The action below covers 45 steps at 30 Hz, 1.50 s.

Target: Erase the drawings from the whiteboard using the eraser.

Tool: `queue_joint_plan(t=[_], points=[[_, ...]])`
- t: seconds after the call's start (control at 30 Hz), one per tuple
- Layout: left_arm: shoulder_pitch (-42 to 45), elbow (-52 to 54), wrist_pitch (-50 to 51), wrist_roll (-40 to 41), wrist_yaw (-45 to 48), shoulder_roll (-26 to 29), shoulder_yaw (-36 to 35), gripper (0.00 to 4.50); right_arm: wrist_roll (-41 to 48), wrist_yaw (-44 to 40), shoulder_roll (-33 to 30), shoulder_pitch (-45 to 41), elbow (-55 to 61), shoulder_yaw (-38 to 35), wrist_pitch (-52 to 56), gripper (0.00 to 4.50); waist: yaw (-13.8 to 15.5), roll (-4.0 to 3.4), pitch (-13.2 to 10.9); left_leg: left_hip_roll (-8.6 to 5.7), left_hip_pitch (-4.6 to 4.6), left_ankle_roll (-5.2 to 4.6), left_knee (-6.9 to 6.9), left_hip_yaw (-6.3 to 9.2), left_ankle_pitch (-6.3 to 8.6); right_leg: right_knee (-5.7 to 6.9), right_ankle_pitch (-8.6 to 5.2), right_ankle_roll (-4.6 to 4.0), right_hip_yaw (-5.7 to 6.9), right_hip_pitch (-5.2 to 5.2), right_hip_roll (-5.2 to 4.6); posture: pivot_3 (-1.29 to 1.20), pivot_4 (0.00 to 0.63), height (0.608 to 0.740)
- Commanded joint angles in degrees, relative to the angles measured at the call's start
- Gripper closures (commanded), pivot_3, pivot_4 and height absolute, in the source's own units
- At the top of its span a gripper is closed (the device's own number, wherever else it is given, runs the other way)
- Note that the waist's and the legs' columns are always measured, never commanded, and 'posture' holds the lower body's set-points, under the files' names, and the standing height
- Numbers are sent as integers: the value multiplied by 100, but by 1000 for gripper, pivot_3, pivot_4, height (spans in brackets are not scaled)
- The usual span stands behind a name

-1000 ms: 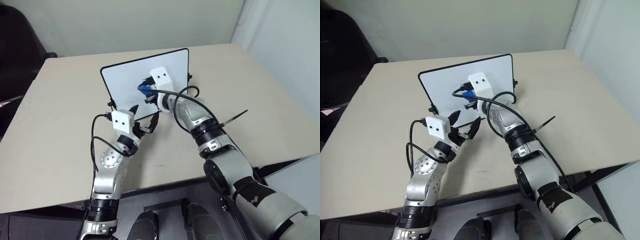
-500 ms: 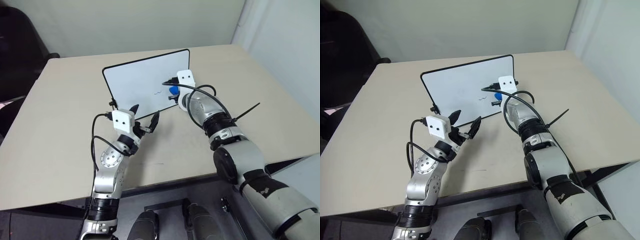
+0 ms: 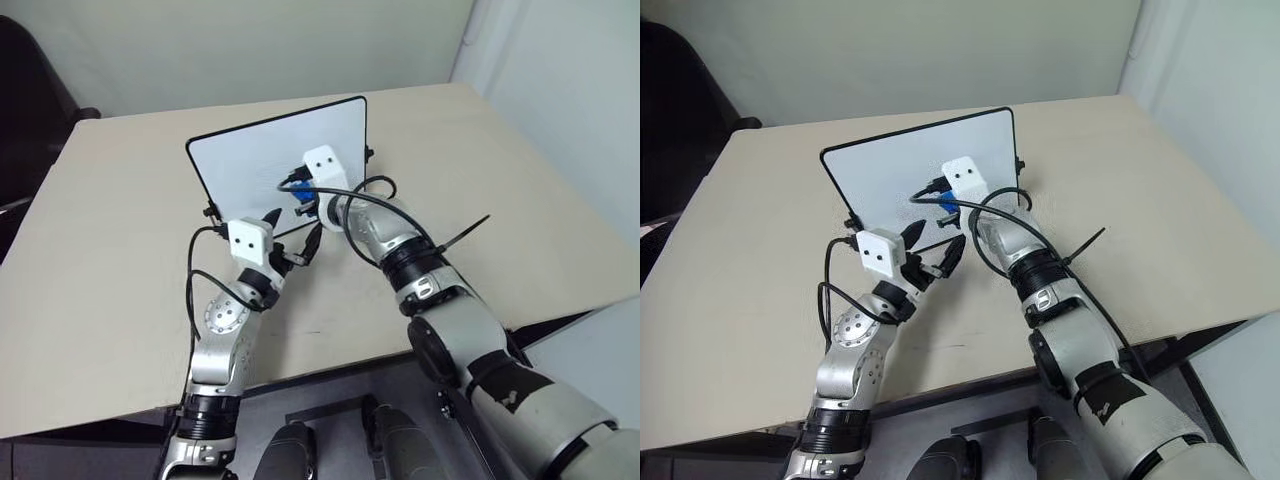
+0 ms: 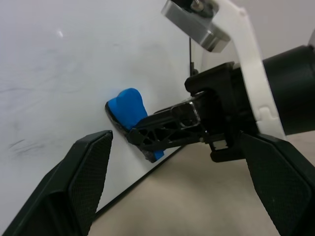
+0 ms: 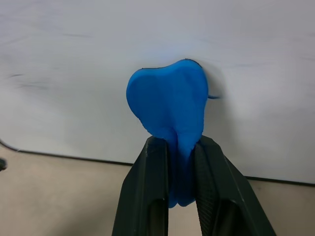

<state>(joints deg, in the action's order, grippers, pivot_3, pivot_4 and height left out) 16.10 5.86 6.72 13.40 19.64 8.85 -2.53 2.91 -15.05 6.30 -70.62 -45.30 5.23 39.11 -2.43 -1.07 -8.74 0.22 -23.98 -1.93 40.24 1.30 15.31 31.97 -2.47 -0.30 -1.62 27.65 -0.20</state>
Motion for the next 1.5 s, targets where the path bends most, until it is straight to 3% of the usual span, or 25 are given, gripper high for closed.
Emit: queue_joint_plan(t=[0.03,0.27,0.7,1.0,1.5], points=[[44,174,-50,16,-25,-16,23,0,7,-261,280,43,531,285,114,4044,3,0,0,-1,0,0,3,0,0,0,0,1,0,-2,0,0,150,740],[15,206,-54,3,-22,-17,-10,0,-125,35,87,-66,142,104,129,4044,57,1,1,-4,-1,4,2,0,3,-2,-7,3,1,-2,-4,0,150,740],[53,172,-64,12,-8,33,-41,0,156,1005,-391,-610,-1057,-958,-801,4044,125,2,0,-9,0,-6,16,0,-6,-1,-2,11,0,-12,-10,0,150,740],[72,171,-3,6,-31,136,-92,0,84,283,-218,-569,-780,-554,-560,4044,65,2,0,-4,1,-5,12,1,-6,-1,-1,24,2,0,-1,0,150,740],[112,36,-45,46,-1,211,-218,0,8,76,-198,-432,-642,-361,-562,4044,22,2,0,-5,1,1,10,0,-1,-2,17,-6,0,3,-1,0,150,740]])
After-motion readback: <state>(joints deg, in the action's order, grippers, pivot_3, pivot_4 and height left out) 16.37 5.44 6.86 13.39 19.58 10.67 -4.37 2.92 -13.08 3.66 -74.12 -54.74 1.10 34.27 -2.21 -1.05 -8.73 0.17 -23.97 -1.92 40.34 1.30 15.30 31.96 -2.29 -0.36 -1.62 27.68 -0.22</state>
